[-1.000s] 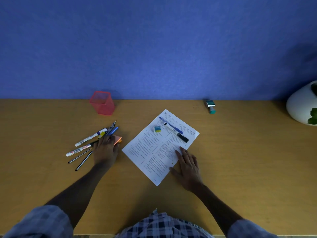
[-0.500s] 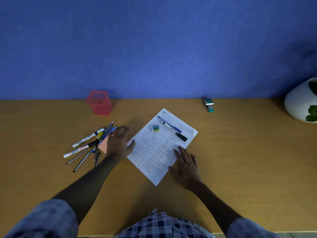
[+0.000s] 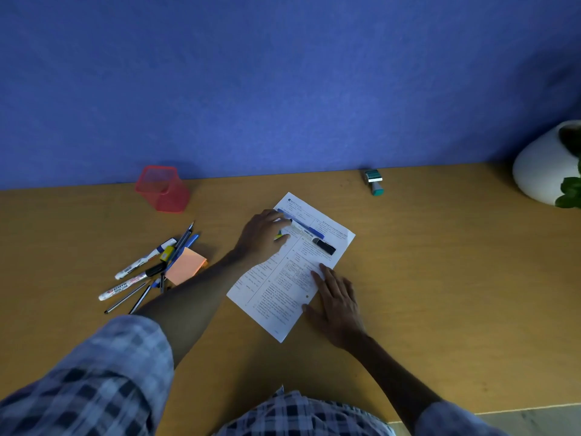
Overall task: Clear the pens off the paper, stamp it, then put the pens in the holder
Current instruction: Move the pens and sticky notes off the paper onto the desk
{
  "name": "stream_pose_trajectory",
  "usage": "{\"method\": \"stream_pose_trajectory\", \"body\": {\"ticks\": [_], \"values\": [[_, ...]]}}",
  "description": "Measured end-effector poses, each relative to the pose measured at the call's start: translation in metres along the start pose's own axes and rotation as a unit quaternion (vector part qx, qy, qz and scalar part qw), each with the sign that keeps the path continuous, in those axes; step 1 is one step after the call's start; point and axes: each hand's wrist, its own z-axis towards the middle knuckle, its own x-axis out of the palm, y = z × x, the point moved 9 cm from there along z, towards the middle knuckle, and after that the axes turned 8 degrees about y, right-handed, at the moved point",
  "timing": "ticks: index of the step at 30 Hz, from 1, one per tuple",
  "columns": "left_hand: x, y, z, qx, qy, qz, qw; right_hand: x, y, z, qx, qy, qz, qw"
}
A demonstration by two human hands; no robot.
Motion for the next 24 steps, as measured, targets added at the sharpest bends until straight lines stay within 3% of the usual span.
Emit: {"method": "stream_pose_trajectory", "body": {"ticks": [7, 24], "values": [[0.026, -0.046, 0.038, 0.084, 0.044, 0.025, 0.995, -0.001, 0.001, -0.001, 0.001, 0.004, 0.014, 1.000], [0.037, -0.020, 0.052, 0.039, 0.062, 0.070, 0.995, 0.007, -0.005, 0.002, 0.002, -0.007, 0.002, 1.000]]}}
